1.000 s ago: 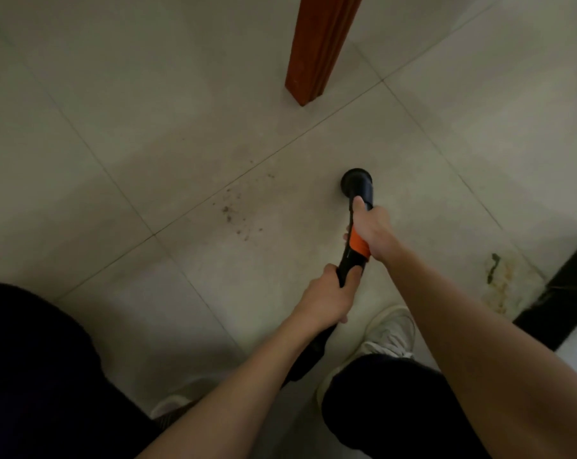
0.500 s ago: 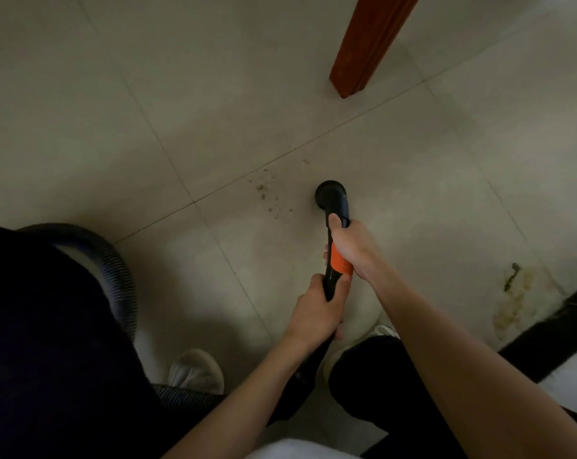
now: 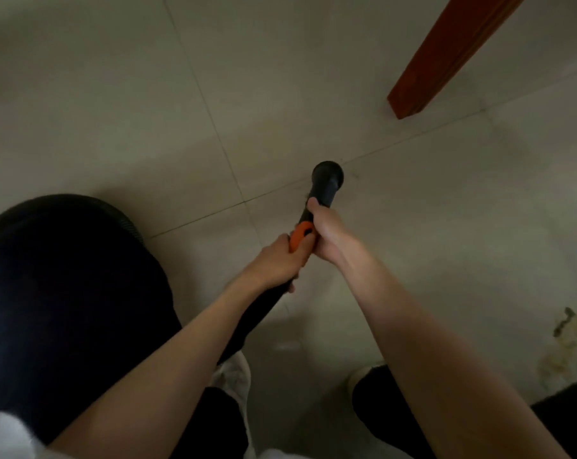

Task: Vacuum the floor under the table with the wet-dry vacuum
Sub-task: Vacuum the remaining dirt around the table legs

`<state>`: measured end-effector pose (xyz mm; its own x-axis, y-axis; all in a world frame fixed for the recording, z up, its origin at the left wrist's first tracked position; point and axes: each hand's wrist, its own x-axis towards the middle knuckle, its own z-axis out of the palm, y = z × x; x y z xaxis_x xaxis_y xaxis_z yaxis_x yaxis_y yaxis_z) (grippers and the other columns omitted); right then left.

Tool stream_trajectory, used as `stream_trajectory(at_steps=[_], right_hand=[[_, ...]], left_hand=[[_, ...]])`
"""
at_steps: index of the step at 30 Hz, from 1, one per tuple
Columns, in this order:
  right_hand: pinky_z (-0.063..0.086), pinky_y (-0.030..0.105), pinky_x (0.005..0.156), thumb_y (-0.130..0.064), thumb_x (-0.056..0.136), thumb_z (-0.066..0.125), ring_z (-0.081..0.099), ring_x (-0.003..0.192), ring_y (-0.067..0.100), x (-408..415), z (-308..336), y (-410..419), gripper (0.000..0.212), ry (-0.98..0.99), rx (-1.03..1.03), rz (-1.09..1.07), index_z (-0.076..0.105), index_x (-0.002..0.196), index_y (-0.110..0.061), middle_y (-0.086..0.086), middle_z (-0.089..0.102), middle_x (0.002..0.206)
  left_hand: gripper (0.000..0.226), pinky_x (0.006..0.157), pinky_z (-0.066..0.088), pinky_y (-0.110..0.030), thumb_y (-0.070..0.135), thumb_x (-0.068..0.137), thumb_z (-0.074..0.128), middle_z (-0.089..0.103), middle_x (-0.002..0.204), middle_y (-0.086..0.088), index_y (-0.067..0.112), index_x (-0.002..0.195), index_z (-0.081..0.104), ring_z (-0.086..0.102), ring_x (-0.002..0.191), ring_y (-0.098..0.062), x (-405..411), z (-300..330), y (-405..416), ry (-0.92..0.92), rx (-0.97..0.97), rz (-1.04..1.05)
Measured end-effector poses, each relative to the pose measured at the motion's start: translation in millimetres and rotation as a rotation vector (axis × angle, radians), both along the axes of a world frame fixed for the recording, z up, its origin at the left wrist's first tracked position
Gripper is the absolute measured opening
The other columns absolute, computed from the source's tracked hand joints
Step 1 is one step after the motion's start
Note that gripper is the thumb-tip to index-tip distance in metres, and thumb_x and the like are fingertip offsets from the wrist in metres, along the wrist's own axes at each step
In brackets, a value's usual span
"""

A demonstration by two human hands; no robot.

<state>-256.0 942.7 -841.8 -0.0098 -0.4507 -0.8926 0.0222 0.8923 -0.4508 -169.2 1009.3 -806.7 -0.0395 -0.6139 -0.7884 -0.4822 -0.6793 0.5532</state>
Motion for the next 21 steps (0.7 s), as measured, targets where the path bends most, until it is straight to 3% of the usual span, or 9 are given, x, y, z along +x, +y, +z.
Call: stream_trajectory(at_steps=[4,7,14,18,21], right_hand=[[0.05,0.033,0.069,-0.033,0.097,0.051,0.06,0.086,0.025,-1.7,-9.6,25.1,0.035,-0.014,0.025,0.022,0.049,0.114,-0.002,0.012,0.06,0.096],[0.051,0.037,0.078,-0.036,0.097,0.051,0.061,0.099,0.03,-11.8,-20.1,38.8,0.049,0.045,0.013,-0.027,0.05,0.121,0.006,0.018,0.062,0.109],[0.051,0.037,0.082,-0.032,0.097,0.052,0.059,0.094,0.028,-10.1,-14.7,57.6,0.035,0.09,0.043,-0.015,0.052,0.109,0.0,0.01,0.06,0.091],[0.053,0.038,0.085,-0.032,0.096,0.054,0.059,0.096,0.029,2.1,-12.5,50.5,0.034,0.113,0.07,-0.007,0.049,0.109,-0.002,0.011,0.059,0.097],[0.055,0.039,0.082,-0.035,0.095,0.055,0.061,0.099,0.031,15.2,-15.3,46.3,0.047,0.143,0.095,0.048,0.048,0.119,0.005,0.016,0.06,0.111]], left_hand=[[0.045,0.059,0.049,-0.028,0.057,0.094,0.033,0.059,0.083,-0.007,0.014,0.103,0.044,0.059,0.06,-0.019,8.5,-16.2,35.5,-0.002,0.086,0.021],[0.043,0.057,0.049,-0.025,0.055,0.094,0.036,0.06,0.081,-0.004,0.014,0.103,0.046,0.06,0.06,-0.017,5.6,-21.3,40.3,0.045,0.158,-0.016],[0.045,0.067,0.052,-0.03,0.056,0.095,0.032,0.062,0.088,-0.008,0.016,0.111,0.043,0.062,0.062,-0.018,2.7,-28.5,52.0,0.005,0.105,-0.006],[0.048,0.063,0.052,-0.029,0.058,0.095,0.029,0.062,0.082,-0.007,0.015,0.106,0.047,0.061,0.059,-0.017,12.6,-25.4,51.5,0.009,0.117,0.046],[0.05,0.059,0.052,-0.028,0.058,0.095,0.029,0.061,0.077,-0.007,0.014,0.102,0.05,0.059,0.056,-0.017,19.2,-22.8,47.1,0.001,0.156,0.107]])
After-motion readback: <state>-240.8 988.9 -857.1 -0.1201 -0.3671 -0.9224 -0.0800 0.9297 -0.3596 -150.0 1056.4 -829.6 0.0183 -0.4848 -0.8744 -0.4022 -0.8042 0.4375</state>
